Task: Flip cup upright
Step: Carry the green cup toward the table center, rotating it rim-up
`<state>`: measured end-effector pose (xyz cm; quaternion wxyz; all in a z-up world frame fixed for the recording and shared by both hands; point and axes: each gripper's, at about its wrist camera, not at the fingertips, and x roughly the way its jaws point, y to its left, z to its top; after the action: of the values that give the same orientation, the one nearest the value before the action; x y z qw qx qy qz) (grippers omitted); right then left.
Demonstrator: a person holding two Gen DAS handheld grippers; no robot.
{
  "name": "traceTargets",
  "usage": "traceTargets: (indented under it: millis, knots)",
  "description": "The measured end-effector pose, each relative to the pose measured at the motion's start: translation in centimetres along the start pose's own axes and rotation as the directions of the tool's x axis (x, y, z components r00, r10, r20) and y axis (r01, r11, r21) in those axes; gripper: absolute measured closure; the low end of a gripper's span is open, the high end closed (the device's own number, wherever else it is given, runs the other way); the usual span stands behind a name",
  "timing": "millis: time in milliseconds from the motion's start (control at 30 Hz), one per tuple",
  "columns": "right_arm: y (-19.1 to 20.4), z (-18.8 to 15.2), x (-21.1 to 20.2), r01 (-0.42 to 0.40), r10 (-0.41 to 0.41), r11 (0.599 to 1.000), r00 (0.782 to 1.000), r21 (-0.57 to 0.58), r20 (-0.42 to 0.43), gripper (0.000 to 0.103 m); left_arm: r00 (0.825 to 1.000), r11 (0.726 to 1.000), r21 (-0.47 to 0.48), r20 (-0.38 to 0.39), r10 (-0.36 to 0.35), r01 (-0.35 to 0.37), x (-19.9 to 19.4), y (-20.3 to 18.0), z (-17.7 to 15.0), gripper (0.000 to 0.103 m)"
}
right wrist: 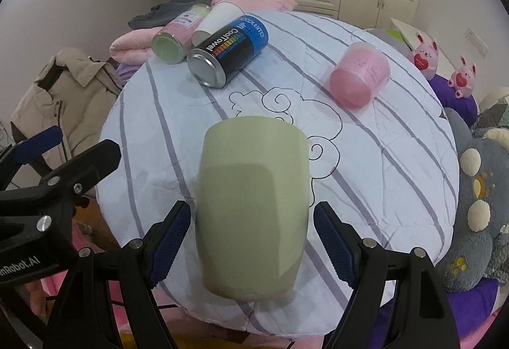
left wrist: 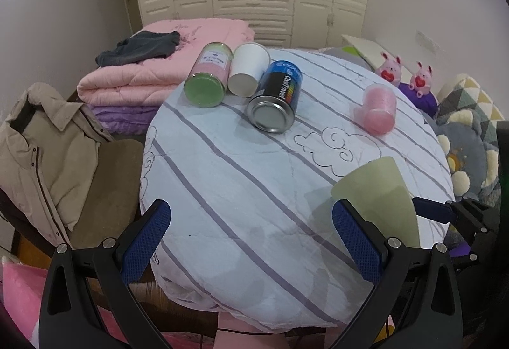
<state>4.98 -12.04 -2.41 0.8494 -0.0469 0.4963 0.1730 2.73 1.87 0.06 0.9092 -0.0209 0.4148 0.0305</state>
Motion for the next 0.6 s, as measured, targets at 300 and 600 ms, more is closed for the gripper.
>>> traceTargets:
  millis: [300, 600]
  knots:
    - [-0.6, -0.5, -2.2, -0.009, 0.010, 1.000, 0.999, -0.029, 0.040, 0.022, 1.000, 1.000, 0.012, -0.009, 0.006, -0.006, -1.2, -1.0, -0.4, 0.000]
    - [-3.7, -1.0, -4.4, 0.017, -0.017, 1.000, 0.997, -0.007, 0.074, 0.022, 0.997, 0.997, -0.063, -0.066, -0.043, 0.039, -1.7, -2.3, -0.3, 0.000]
